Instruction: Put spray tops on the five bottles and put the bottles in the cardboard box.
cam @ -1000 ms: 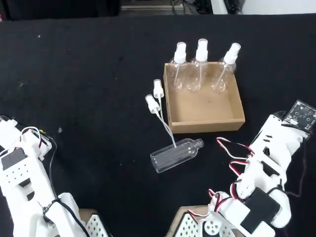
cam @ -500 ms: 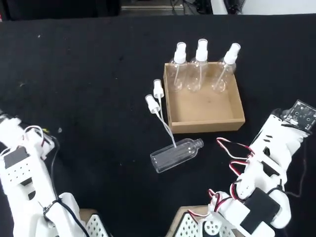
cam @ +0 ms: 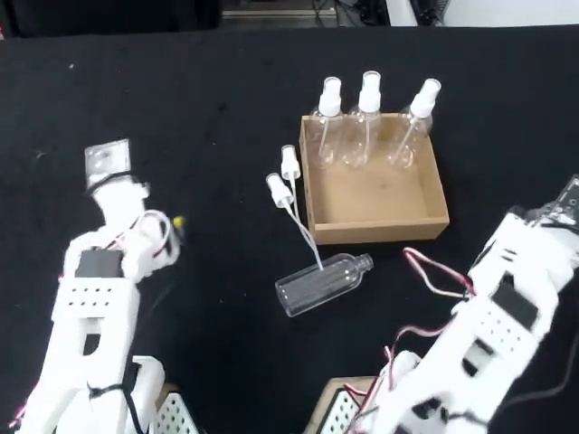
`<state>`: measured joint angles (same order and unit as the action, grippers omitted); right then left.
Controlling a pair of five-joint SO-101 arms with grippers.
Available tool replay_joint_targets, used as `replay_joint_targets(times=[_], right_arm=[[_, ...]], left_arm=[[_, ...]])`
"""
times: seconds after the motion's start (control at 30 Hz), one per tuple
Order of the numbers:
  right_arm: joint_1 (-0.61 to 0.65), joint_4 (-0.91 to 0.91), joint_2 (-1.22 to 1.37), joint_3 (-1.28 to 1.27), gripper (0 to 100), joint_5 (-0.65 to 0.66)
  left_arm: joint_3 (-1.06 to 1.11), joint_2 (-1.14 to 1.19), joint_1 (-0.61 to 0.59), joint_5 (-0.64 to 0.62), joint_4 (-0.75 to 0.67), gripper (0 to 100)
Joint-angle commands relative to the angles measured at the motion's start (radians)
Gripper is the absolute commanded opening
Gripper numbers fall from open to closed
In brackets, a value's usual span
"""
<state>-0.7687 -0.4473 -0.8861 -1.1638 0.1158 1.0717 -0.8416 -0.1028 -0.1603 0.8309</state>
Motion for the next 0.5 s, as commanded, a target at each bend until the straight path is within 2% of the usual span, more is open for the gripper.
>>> replay_joint_targets(times=[0.0, 0.23, 0.33, 0.47], right_arm=[[0.043, -0.121, -0.168, 0.027, 1.1, 0.005], [0.104, -0.132, -0.364, -0.159, 1.1, 0.000], [0.115, -0.137, -0.430, -0.214, 1.1, -0.009], [0.114, -0.169, -0.496, -0.259, 1.1, -0.094]], left_arm=[[-0.157, -0.006, 0.108, -0.095, -0.009, 19], [-0.170, -0.006, 0.458, -0.115, -0.029, 19], [-0.145, 0.003, 0.487, -0.115, -0.133, 19], [-0.127, 0.110, 0.493, -0.115, -0.262, 19]])
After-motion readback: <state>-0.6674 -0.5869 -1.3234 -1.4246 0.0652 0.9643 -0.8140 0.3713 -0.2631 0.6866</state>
